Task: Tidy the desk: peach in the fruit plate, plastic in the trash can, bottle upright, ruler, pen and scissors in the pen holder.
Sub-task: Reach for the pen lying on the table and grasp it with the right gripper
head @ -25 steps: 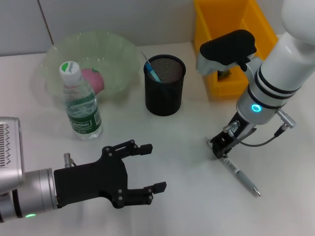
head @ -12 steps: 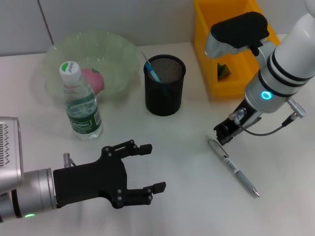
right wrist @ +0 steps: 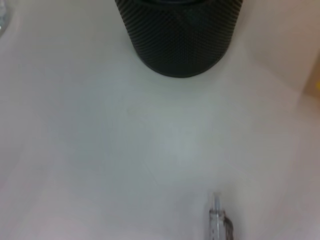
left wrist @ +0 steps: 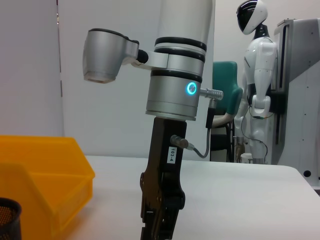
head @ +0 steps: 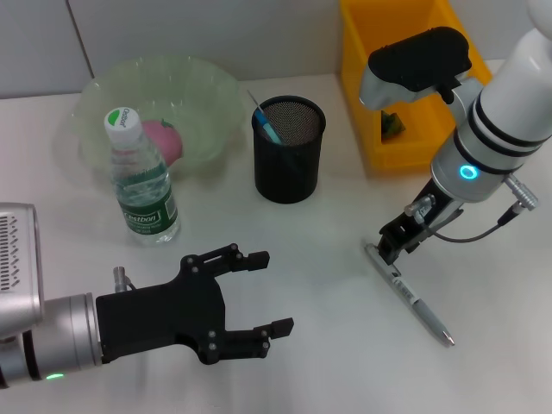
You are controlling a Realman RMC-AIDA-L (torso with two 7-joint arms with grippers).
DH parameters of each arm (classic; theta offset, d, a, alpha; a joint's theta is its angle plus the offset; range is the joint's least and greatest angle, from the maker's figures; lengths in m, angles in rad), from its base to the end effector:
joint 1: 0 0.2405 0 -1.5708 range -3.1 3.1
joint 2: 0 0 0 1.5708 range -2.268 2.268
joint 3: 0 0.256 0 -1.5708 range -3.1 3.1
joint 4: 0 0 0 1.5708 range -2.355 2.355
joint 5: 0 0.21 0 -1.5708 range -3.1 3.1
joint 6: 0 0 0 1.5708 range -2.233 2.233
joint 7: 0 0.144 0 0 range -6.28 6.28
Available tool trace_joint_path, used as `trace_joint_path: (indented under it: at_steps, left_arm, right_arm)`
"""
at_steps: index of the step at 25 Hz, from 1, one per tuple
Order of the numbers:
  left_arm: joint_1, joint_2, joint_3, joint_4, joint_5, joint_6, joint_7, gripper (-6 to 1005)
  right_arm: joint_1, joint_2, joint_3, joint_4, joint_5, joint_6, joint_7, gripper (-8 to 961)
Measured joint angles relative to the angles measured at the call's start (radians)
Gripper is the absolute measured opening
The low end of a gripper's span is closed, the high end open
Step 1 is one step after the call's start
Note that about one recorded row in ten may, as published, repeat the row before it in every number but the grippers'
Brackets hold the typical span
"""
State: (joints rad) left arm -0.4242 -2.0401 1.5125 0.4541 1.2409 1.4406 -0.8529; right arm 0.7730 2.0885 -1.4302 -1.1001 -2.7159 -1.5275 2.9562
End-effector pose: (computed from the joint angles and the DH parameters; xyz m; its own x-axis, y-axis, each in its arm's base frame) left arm -0.2449 0.2747 -0.0720 0.8160 0.0363 0.5769 0.1359 -0.9821 -0.1304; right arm 0.1807 0.3723 -0.0274 0.4492 -0.8738 0.1861 -0.6867 -0.4709 -0.5538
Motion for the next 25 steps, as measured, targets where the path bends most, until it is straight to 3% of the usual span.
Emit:
trace_joint_path:
  at_steps: [2,25]
  left_arm:
    - [0.0,0.0,0.0,0.0,0.0,0.0,0.0,849]
    - [-0.001,-0.003,0.0,0.0,0.0,0.0,0.0,849]
  right_arm:
    - [0.004,0.0,0.0,0.007,0.0,0.007,0.0,309]
    - [0.048,0.002,-0.036,0.089,0.008,0.057,0.001,397]
